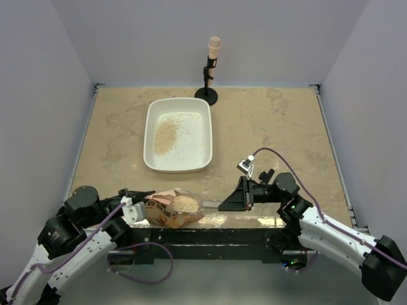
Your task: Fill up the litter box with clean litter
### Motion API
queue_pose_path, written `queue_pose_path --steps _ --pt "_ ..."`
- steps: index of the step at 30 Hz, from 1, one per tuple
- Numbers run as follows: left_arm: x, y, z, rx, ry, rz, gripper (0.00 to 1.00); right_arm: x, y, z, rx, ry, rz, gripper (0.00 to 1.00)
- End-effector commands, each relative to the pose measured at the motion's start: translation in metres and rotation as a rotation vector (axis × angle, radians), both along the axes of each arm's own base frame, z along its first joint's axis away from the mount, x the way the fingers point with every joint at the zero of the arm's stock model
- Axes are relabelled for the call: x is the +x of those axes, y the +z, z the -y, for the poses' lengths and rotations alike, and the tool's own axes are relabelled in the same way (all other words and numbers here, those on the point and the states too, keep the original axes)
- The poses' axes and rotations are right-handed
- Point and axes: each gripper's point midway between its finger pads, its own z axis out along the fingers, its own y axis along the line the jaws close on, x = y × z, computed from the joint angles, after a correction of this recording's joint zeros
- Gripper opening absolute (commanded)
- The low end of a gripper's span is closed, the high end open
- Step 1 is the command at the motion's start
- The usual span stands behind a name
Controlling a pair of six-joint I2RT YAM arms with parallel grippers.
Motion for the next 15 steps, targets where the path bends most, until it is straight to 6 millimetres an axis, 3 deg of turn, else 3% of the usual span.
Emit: queue_pose_path --steps 1,15 --pt "0.009 0.065 0.002 -0.170 0.032 0.179 0.00 -0.016 0.024 0.008 0.091 0.049 0.057 0.00" --pt "0.011 0.064 -0.001 -0.172 0.047 0.200 0.00 -0.015 0.033 0.008 -0.006 0.047 0.095 0.00"
